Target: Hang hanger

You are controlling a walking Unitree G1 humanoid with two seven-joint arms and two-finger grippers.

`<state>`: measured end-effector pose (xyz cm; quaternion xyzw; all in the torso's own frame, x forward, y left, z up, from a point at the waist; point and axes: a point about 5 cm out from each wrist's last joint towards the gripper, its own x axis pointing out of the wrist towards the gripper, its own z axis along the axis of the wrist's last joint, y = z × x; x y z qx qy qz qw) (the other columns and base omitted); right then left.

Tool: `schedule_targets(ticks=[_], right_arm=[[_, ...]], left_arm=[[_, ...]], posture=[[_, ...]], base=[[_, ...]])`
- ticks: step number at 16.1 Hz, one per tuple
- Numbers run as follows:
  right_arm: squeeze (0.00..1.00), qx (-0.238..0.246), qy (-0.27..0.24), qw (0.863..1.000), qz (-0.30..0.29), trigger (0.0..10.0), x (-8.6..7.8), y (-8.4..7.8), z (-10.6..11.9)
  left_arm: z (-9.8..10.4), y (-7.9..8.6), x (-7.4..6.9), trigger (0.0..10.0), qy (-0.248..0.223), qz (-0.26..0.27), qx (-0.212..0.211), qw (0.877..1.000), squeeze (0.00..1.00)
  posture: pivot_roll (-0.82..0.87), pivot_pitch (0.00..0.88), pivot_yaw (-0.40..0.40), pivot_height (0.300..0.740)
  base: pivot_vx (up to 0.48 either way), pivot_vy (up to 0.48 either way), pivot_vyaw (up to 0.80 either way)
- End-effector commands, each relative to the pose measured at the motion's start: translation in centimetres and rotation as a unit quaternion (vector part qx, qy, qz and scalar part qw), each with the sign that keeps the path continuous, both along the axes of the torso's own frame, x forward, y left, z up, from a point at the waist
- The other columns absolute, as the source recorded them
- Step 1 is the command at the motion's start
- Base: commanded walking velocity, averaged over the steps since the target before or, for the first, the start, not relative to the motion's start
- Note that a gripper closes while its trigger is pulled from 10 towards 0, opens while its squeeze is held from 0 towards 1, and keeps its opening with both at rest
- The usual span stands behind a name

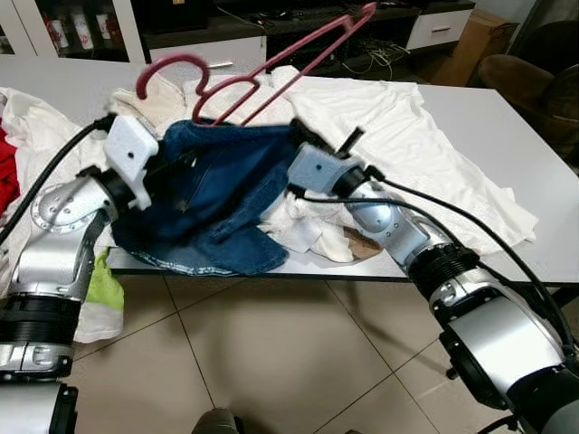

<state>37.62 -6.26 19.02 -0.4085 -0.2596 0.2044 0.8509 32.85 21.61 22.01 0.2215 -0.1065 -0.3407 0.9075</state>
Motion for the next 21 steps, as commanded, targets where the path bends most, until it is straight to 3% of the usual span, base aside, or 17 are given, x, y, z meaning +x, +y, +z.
schedule_targets(ticks=[1, 5, 9, 11, 12, 14, 15, 16, 17, 18, 19, 20, 21], right_arm=[[0.0, 0.035, -0.013, 0.993, -0.11, 0.0, 1.4, -4.4, 1.0], [0.0, 0.044, -0.042, 0.985, -0.159, 0.0, 1.5, -5.9, 1.2], [0.0, 0.057, -0.066, 0.98, -0.177, 0.0, 1.6, -6.8, 2.1], [0.0, 0.057, -0.07, 0.98, -0.179, 0.0, 1.6, -6.9, 2.3], [0.0, 0.054, -0.076, 0.979, -0.179, 0.0, 1.5, -6.9, 2.3], [0.0, 0.053, -0.061, 0.982, -0.17, 0.0, 1.4, -6.8, 1.8], [0.0, 0.05, -0.024, 0.989, -0.138, 0.0, 1.2, -6.1, 0.8], [0.0, 0.052, 0.006, 0.993, -0.11, 3.7, 0.9, -5.5, 0.0], [0.0, 0.057, 0.027, 0.994, -0.093, 6.1, 0.7, -5.1, -0.5], [0.0, 0.063, 0.048, 0.994, -0.075, 10.0, 0.5, -4.8, -1.0], [0.0, 0.063, 0.097, 0.993, -0.015, 10.0, -0.3, -3.9, -2.2], [0.0, 0.056, 0.126, 0.99, 0.024, 10.0, -1.0, -3.5, -3.1], [0.29, 0.055, 0.131, 0.989, 0.034, 10.0, -1.2, -3.4, -3.2]], left_arm=[[0.4, 1.1, 0.0, 0.0, -0.001, 0.025, 0.014, 1.0, 0.0], [-0.6, 2.3, 0.5, 0.0, 0.038, 0.093, 0.069, 0.993, 0.0], [-2.5, 1.8, 0.2, 0.0, 0.096, 0.118, 0.036, 0.988, 0.0], [-3.9, 1.6, 0.0, 0.1, 0.131, 0.127, 0.049, 0.982, 0.0], [-4.8, 1.5, -0.3, 3.4, 0.152, 0.128, 0.072, 0.977, 0.0], [-4.9, 1.6, -0.1, 1.5, 0.16, 0.154, 0.06, 0.973, 0.0], [-4.7, 1.7, 0.0, 0.0, 0.157, 0.163, 0.054, 0.973, 0.0], [-4.6, 1.7, 0.2, 0.0, 0.155, 0.17, 0.052, 0.972, 0.0], [-4.5, 1.8, 0.3, 0.0, 0.153, 0.174, 0.05, 0.971, 0.0], [-4.4, 1.8, 0.4, 0.0, 0.152, 0.176, 0.05, 0.971, 0.0], [-4.0, 1.9, 0.5, 0.1, 0.144, 0.175, 0.05, 0.973, 0.0], [-3.6, 2.2, 0.5, 1.3, 0.137, 0.173, 0.051, 0.974, 0.0], [-3.5, 2.3, 0.5, 1.6, 0.134, 0.172, 0.055, 0.974, 0.0]], posture=[[0.15, 0.0, -0.048, 0.74], [0.16, 0.0, -0.046, 0.74], [0.16, 0.0, -0.046, 0.74], [0.16, 0.0, -0.049, 0.74], [0.16, 0.0, -0.053, 0.74], [0.16, 0.0, -0.054, 0.74], [0.16, 0.0, -0.055, 0.74], [0.16, 0.0, -0.055, 0.74], [0.16, 0.0, -0.055, 0.74], [0.16, 0.0, -0.055, 0.74], [0.16, 0.0, -0.055, 0.74], [0.15, 0.0, -0.056, 0.74], [0.15, 0.0, -0.056, 0.74]], base=[[0.0, 0.0, 0.0], [0.0, 0.0, 0.0], [0.0, 0.0, 0.0], [0.0, 0.0, 0.0], [0.0, 0.0, 0.0], [0.0, 0.0, 0.0], [0.0, 0.0, 0.0], [0.0, 0.0, 0.0], [0.0, 0.0, 0.0], [0.0, 0.0, 0.0], [0.0, 0.0, 0.0], [0.0, 0.0, 0.0], [0.0, 0.0, 0.0]])
